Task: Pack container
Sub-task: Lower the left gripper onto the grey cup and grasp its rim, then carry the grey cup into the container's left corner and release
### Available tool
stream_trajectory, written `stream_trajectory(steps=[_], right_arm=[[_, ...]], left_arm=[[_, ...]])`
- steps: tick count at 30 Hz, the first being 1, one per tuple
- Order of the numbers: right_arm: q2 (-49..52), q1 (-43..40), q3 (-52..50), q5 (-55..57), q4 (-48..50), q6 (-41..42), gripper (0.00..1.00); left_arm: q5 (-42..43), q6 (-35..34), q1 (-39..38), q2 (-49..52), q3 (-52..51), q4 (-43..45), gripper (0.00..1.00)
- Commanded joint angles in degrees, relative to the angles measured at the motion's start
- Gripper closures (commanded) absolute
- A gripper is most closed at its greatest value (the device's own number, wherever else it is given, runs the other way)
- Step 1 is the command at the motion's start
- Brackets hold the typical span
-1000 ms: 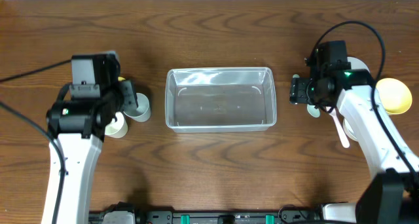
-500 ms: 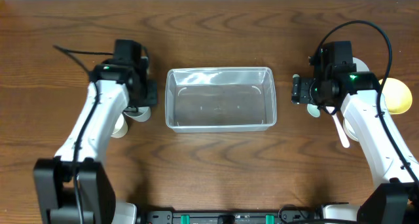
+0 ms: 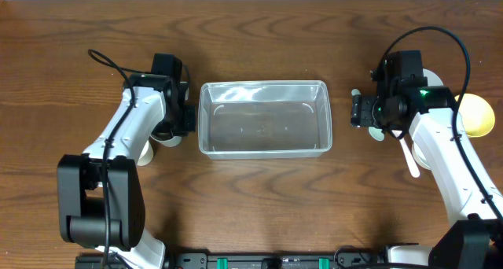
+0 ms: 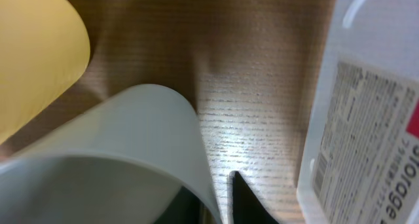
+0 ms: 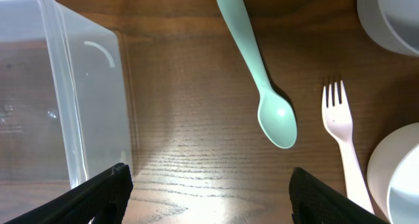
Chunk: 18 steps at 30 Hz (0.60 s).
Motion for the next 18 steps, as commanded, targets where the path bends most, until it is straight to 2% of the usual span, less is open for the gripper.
stream_trajectory(steps=[1, 7, 13, 18], right_arm=[[-0.7, -0.5, 0.0, 0.4, -0.3, 0.6, 0.22], [-0.7, -0.5, 0.0, 0.3, -0.4, 0.6, 0.22], [-0.7, -0.5, 0.0, 0.4, -0.3, 0.5, 0.22], [-0.7, -0.5, 0.0, 0.5, 0.3, 0.6, 0.21]], left_arm=[[-0.5, 0.5, 0.2, -0.1, -0.2, -0.2, 0.94], [-2.9, 0.1, 0.1, -3.5, 2.9, -4.1, 0.94], [-3.1, -0.1, -1.5, -12.8, 14.2, -14.1, 0.95], [-3.0, 1.3, -6.8, -20.5, 20.2, -11.8, 0.94]])
